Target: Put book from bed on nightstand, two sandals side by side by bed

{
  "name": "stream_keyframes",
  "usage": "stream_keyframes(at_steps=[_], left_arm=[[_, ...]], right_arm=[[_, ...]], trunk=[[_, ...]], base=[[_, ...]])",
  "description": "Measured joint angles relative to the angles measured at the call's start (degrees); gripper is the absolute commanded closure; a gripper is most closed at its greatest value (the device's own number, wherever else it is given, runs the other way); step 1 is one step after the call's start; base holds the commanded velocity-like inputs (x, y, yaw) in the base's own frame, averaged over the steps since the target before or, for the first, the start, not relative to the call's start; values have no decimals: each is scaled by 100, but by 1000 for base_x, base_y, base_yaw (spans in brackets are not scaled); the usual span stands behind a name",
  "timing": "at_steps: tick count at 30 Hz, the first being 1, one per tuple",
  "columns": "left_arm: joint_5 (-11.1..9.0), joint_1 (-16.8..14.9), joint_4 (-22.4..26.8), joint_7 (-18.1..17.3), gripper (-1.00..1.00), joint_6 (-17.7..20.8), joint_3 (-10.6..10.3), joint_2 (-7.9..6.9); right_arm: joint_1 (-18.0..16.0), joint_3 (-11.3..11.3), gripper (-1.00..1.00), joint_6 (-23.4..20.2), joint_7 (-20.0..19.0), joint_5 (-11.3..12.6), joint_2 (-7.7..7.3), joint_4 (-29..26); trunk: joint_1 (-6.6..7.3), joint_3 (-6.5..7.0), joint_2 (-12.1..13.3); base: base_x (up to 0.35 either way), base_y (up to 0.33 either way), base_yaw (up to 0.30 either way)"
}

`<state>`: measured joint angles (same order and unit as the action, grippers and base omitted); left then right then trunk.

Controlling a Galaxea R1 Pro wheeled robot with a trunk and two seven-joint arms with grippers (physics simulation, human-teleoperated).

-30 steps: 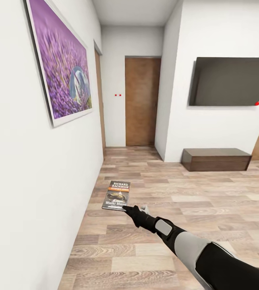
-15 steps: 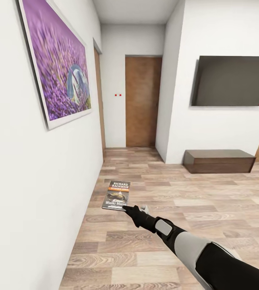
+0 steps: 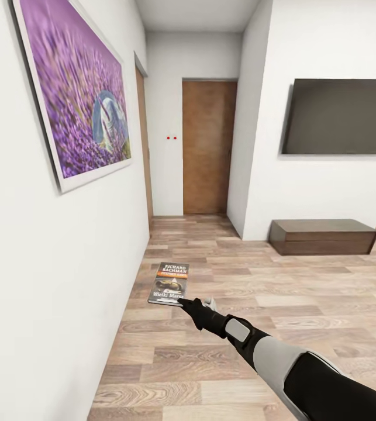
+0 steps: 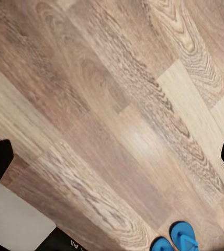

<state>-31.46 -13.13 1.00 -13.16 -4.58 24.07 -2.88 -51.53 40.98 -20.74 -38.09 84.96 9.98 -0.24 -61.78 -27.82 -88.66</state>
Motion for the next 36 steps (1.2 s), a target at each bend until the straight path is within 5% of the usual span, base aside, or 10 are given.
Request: stream_keyframes(at_steps=[36], left_arm=[[1,0,0,0,-100,0,0,-8]], right_arm=[[0,9,100,0,1,-6,0,0]], trunk=[[0,0,0]], base=[[229,20,0]])
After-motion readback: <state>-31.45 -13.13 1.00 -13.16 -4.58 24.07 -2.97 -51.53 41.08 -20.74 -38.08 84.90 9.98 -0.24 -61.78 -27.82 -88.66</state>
